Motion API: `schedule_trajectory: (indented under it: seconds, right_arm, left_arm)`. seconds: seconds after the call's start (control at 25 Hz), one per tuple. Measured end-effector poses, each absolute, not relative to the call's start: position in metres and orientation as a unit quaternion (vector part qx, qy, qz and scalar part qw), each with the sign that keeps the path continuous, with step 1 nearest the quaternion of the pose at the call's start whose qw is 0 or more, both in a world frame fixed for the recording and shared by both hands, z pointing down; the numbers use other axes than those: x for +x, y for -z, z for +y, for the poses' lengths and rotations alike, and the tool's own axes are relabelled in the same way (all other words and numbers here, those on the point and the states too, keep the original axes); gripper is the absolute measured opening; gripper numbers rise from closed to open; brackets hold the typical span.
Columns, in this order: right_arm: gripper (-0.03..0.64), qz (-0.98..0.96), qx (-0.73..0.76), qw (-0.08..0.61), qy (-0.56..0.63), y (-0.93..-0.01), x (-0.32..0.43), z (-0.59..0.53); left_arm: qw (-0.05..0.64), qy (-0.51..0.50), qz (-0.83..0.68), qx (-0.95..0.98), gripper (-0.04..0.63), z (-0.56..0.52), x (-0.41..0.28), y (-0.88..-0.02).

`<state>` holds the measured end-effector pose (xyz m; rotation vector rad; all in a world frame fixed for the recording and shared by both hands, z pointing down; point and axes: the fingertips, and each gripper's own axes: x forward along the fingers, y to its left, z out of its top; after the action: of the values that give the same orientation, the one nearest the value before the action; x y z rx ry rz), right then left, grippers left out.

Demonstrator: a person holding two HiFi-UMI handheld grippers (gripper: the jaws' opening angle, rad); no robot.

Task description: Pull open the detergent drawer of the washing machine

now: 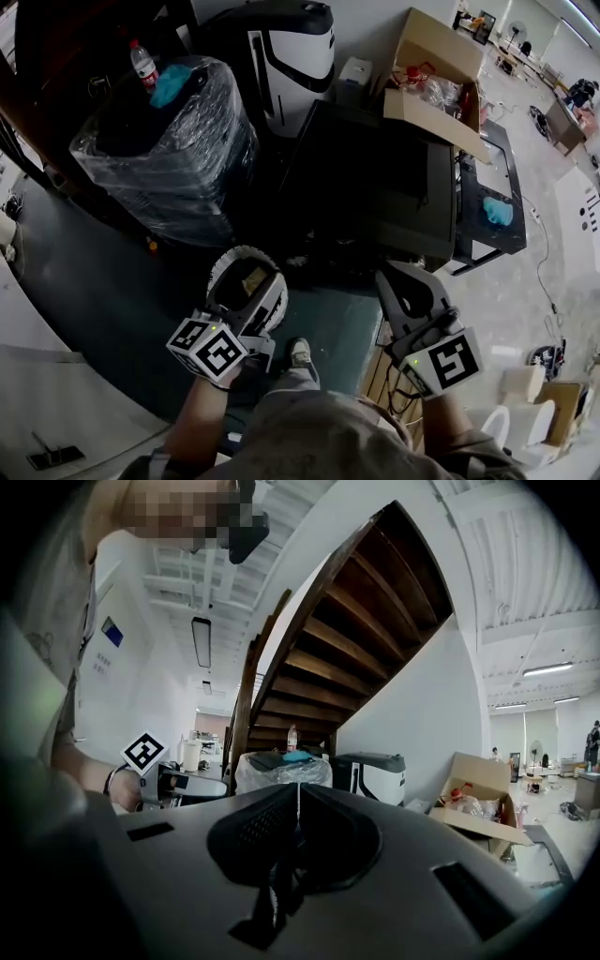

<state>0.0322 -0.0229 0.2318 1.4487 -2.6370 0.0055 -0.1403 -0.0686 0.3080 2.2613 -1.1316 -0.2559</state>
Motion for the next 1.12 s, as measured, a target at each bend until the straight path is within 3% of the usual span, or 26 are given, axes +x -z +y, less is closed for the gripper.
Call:
schedule_trajectory:
  seconds: [0.6, 1.12]
  right_arm:
    - [0.034, -0.868, 0.48, 0.114, -0.055, -0.304, 0.011, -0.119]
    - [0.034, -0.871, 0.468, 0.122, -0.09, -0.372, 0.015, -0.156]
  left_arm:
    - [0.419, 0.135, -0.357, 0.824, 0.413, -0.159, -0.121, -0.396]
    - [0.485, 0.145, -0.358, 0.785, 0.413, -0.193, -0.107, -0.498]
